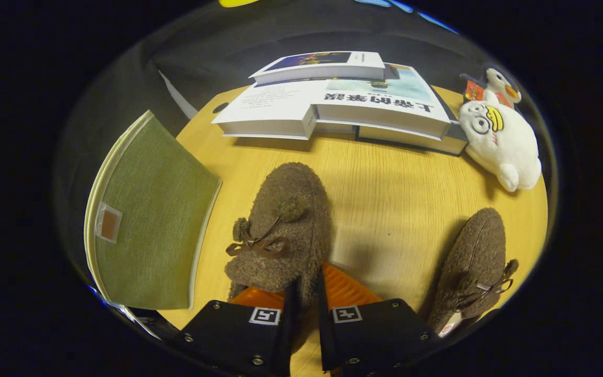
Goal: Open the storage box then place both shoes into the box .Put the left shoe in first, then the right shoe, with the right side of both shoes facing outward in a uniform manner.
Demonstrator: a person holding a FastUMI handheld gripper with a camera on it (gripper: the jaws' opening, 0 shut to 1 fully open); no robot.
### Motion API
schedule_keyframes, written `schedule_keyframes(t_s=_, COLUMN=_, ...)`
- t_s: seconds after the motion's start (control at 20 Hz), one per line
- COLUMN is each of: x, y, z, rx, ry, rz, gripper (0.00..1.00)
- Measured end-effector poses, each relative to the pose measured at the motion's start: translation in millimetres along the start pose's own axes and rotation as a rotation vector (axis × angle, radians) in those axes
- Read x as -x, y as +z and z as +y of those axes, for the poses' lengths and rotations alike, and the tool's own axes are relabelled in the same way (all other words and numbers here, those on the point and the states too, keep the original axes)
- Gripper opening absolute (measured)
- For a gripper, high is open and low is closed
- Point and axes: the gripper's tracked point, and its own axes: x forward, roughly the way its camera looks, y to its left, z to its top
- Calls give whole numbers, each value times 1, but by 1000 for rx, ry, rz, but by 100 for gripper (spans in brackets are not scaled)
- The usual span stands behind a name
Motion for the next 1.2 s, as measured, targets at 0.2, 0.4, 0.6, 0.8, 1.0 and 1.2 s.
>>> schedule_keyframes(t_s=0.2, x=8, y=1, z=5, rx=15, ry=6, rz=12, gripper=0)
schedule_keyframes(t_s=0.4, x=35, y=4, z=10, rx=22, ry=5, rz=10, gripper=0)
schedule_keyframes(t_s=0.6, x=78, y=27, z=31, rx=-10, ry=51, rz=-13, gripper=0)
schedule_keyframes(t_s=0.8, x=117, y=63, z=62, rx=-17, ry=109, rz=-61, gripper=0)
schedule_keyframes(t_s=1.0, x=149, y=98, z=104, rx=-3, ry=159, rz=-105, gripper=0)
schedule_keyframes(t_s=1.2, x=156, y=117, z=156, rx=38, ry=232, rz=-108, gripper=0)
